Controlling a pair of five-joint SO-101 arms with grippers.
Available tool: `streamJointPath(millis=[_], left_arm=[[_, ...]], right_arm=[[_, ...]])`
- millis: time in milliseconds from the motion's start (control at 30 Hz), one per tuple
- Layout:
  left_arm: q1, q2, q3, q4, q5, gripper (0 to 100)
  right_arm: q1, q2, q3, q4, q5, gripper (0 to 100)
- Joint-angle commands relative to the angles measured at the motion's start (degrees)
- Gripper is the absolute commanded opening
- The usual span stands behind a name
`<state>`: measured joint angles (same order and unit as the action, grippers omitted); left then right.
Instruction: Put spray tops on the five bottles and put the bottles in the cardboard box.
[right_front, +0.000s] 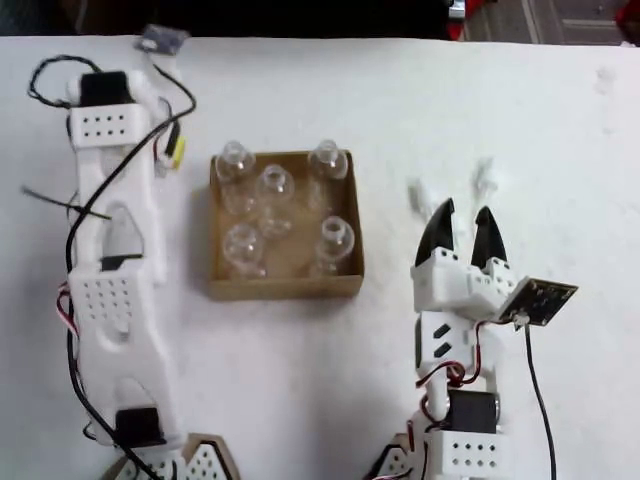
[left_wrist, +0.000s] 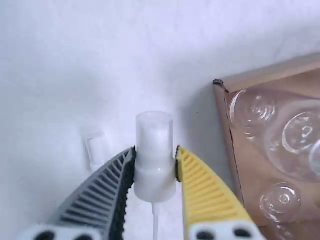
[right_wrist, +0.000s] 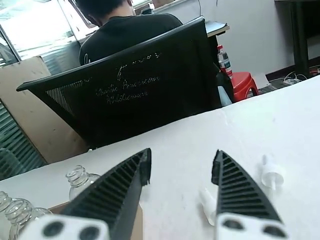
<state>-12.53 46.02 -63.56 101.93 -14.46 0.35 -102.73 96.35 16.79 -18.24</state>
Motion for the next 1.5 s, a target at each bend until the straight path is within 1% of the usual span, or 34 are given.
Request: streamJointPath(millis=[0, 100, 167, 333, 500, 600, 700, 833, 967, 1033, 1200, 1333, 1467], left_arm=[[1.1, -11.0, -2.6, 0.6, 5.0, 4], [1.1, -14.9, -1.9, 0.7, 7.8, 2], [1.3, -18.0, 1.1, 0.7, 9.3, 2], [5.1, -30.7, 16.9, 0.5, 9.6, 2], [12.0, -47.3, 30.1, 0.3, 9.8, 2], [15.0, -56.9, 34.7, -1.6, 9.9, 2], [15.1, -65.5, 39.6, -6.1, 9.9, 2], [15.1, -74.9, 50.8, -15.8, 9.9, 2], [15.1, -83.3, 65.3, -29.7, 9.9, 2], [15.1, -88.0, 73.2, -38.2, 10.4, 2], [15.1, -100.6, 94.2, -62.2, 16.2, 2], [15.1, -106.7, 104.4, -80.4, 17.0, 2], [15.3, -106.4, 110.9, -96.6, 16.8, 2]], right_arm=[[0.0, -0.1, 0.5, 0.3, 0.8, 18.0], [0.0, -0.1, 0.5, 0.3, 0.8, 18.0], [0.0, -0.1, 0.5, 0.3, 0.8, 18.0], [0.0, -0.1, 0.5, 0.3, 0.8, 18.0], [0.0, -0.1, 0.5, 0.3, 0.8, 18.0], [0.0, -0.1, 0.5, 0.3, 0.8, 18.0], [0.0, -0.1, 0.5, 0.3, 0.8, 18.0], [0.0, -0.1, 0.5, 0.3, 0.8, 18.0], [0.0, -0.1, 0.5, 0.3, 0.8, 18.0], [0.0, -0.1, 0.5, 0.3, 0.8, 18.0], [0.0, -0.1, 0.5, 0.3, 0.8, 18.0], [0.0, -0.1, 0.5, 0.3, 0.8, 18.0], [0.0, -0.1, 0.5, 0.3, 0.8, 18.0]])
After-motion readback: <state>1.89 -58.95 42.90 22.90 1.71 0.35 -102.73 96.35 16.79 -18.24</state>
